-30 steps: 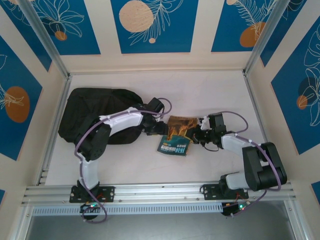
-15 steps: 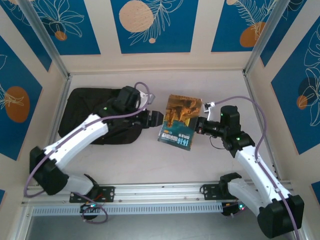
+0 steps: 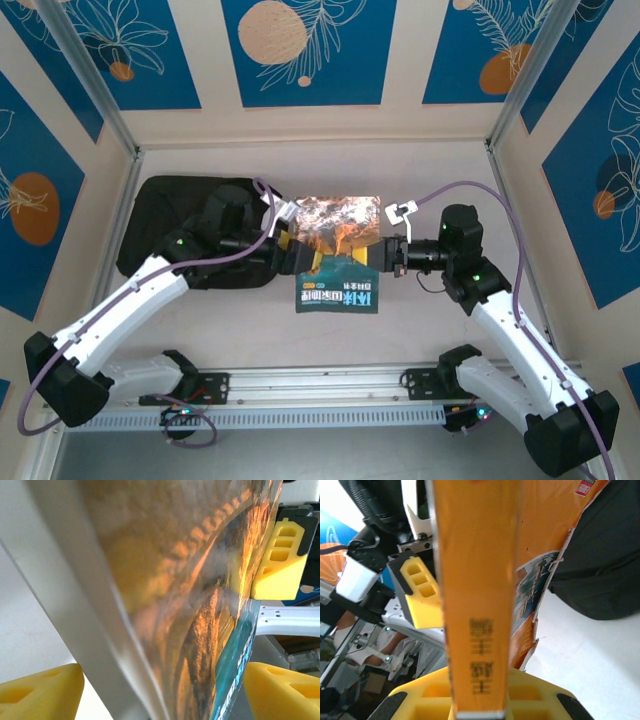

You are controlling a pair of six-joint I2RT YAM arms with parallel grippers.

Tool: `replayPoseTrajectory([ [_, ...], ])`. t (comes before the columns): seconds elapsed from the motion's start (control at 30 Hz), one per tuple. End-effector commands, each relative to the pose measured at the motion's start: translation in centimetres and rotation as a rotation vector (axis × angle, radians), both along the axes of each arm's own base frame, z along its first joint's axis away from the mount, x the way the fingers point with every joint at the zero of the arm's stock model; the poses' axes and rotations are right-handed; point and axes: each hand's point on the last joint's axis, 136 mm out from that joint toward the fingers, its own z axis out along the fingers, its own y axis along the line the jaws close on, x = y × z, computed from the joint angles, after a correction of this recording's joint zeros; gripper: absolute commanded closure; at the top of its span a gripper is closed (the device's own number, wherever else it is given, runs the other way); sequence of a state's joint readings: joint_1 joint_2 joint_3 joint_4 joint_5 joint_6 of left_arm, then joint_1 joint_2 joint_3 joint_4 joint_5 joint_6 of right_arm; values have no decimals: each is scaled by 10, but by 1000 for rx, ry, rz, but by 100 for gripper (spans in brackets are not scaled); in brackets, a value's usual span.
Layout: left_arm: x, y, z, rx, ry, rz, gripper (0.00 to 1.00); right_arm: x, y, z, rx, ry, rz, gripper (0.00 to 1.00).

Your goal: Pack books, pencil case, and school supplies into a backpack

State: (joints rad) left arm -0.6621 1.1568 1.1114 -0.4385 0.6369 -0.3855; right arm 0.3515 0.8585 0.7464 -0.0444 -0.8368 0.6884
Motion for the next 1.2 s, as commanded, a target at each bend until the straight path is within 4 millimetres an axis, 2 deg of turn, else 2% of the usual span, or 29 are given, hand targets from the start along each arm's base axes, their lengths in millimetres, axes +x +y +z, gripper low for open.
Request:
replayPoseTrajectory([
  [0.0, -6, 3, 9, -43, -33, -44, 17, -28, 1, 45, 85, -119, 135, 100],
  [0.13, -11, 2, 12, -89, 3, -60, 16, -39, -1, 62, 119, -140, 176, 100],
  [0.3, -25, -7, 37, -234, 55, -141, 15, -48, -1, 81, 149, -175, 203, 100],
  [0.43, -37, -9, 64, -351, 65, -208, 18, -43, -1, 80, 137, -179, 170, 100],
  [0.5, -43, -8, 77, -397, 56, -234, 22, -35, -1, 75, 126, -157, 140, 100],
  [0.57, -48, -6, 85, -421, 45, -253, 30, -27, -3, 71, 120, -141, 112, 100],
  [0.67, -54, -3, 88, -431, 26, -259, 50, -16, -7, 65, 114, -115, 68, 100],
  [0.87, -56, -2, 82, -429, 32, -267, 94, -11, -9, 63, 107, -80, 61, 100],
  [0.9, -55, -3, 80, -429, 31, -263, 100, -9, -9, 63, 103, -73, 51, 100],
  [0.93, -54, -3, 80, -429, 28, -257, 100, -8, -9, 62, 98, -68, 43, 100],
  [0.97, -52, -3, 80, -428, 23, -248, 100, -5, -10, 61, 93, -59, 25, 95],
  [1.0, -50, -3, 81, -427, 17, -235, 100, -3, -10, 60, 92, -55, 11, 84],
  [1.03, -48, -3, 82, -427, 8, -216, 100, -1, -11, 60, 92, -51, -5, 72],
  [1.07, -44, -2, 84, -429, -4, -192, 100, 2, -11, 59, 97, -42, -28, 55],
  [1.1, -39, -1, 87, -435, -22, -164, 100, 4, -12, 58, 106, -35, -47, 45],
  [1.17, -31, 1, 96, -455, -54, -107, 100, 11, -14, 55, 133, -2, -102, 30],
])
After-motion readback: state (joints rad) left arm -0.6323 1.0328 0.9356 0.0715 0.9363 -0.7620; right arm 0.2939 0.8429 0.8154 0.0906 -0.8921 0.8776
